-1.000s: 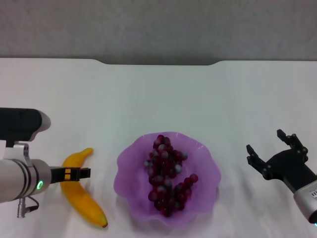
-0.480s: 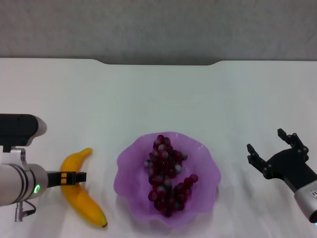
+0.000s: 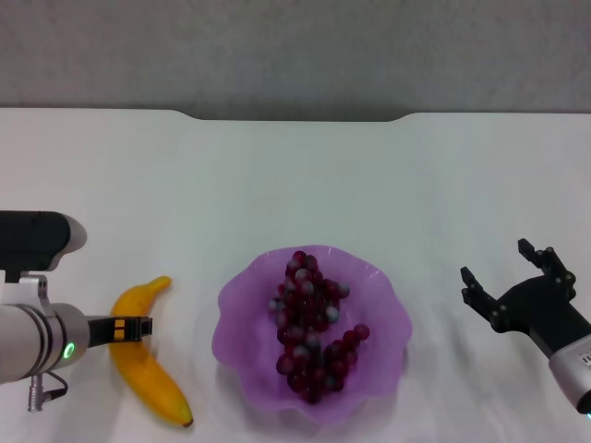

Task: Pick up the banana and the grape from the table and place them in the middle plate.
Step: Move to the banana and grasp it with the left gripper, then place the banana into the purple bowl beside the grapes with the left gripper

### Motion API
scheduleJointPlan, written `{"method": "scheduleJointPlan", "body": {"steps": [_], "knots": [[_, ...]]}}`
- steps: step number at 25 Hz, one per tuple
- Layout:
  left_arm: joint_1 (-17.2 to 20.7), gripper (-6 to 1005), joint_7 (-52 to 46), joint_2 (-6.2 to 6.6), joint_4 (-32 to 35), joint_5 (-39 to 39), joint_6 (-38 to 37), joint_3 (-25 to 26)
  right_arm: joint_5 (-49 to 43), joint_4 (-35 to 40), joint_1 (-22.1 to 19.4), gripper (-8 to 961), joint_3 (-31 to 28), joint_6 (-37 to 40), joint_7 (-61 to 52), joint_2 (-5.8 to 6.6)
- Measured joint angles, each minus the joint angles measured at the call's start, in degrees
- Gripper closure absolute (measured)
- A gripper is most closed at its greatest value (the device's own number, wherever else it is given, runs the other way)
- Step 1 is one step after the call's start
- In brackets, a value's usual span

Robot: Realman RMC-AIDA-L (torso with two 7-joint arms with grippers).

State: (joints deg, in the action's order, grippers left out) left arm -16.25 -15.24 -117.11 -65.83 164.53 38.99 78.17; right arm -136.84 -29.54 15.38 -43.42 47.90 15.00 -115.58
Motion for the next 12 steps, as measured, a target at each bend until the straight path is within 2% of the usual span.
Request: {"method": "scheduleJointPlan", "body": {"steps": [3, 7, 12], "knots": [[0.12, 418, 0.03, 0.02, 0.03, 0.00, -0.41, -0.05, 0.00, 0.00, -0.03, 78, -0.06, 0.05, -0.02, 0.00], [0.31, 433, 0.11, 0.04, -0.32, 0.00, -0.96, -0.16, 0.00, 0.00, -0.09, 78, -0.17, 0.09, -0.08, 0.00], [1.17, 451, 1.07, 0.40, -6.94, -0.03, 3.00, 1.51, 0.00, 0.23, -0.37, 79, -0.18, 0.10, -0.08, 0.00]]}}
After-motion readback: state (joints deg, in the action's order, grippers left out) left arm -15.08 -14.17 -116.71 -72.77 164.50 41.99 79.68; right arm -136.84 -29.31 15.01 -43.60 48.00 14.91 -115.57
